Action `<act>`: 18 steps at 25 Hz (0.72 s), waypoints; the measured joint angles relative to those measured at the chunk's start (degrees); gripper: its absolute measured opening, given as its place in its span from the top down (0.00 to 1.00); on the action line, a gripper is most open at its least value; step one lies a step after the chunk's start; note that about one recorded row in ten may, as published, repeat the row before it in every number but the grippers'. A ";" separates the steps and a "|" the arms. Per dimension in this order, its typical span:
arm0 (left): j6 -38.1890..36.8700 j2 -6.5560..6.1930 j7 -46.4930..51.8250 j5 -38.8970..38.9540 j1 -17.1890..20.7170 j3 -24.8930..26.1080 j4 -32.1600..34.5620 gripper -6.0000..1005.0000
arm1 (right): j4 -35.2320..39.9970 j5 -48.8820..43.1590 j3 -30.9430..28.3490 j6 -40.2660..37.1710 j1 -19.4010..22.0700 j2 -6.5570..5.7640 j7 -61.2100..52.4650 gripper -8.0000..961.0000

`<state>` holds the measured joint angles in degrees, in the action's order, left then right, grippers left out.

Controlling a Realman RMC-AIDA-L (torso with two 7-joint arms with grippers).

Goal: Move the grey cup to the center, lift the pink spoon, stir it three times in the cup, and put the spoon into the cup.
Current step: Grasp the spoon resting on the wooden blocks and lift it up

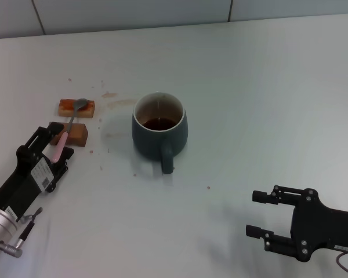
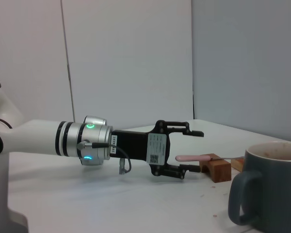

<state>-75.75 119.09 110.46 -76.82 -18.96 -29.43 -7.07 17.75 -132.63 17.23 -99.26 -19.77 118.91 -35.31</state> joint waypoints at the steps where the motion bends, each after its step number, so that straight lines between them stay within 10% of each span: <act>1: 0.26 0.00 0.02 -0.02 -0.01 0.00 0.00 0.31 | 0.00 0.00 0.00 0.00 0.00 0.00 0.00 0.35; 18: 2.49 -0.01 0.09 -0.09 -0.57 -0.01 -0.20 0.48 | 0.00 0.00 0.00 0.19 -0.65 0.00 -0.03 0.35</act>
<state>-73.25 119.08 110.55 -76.91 -19.52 -29.44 -7.26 17.76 -132.63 17.23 -99.07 -20.42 118.91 -35.33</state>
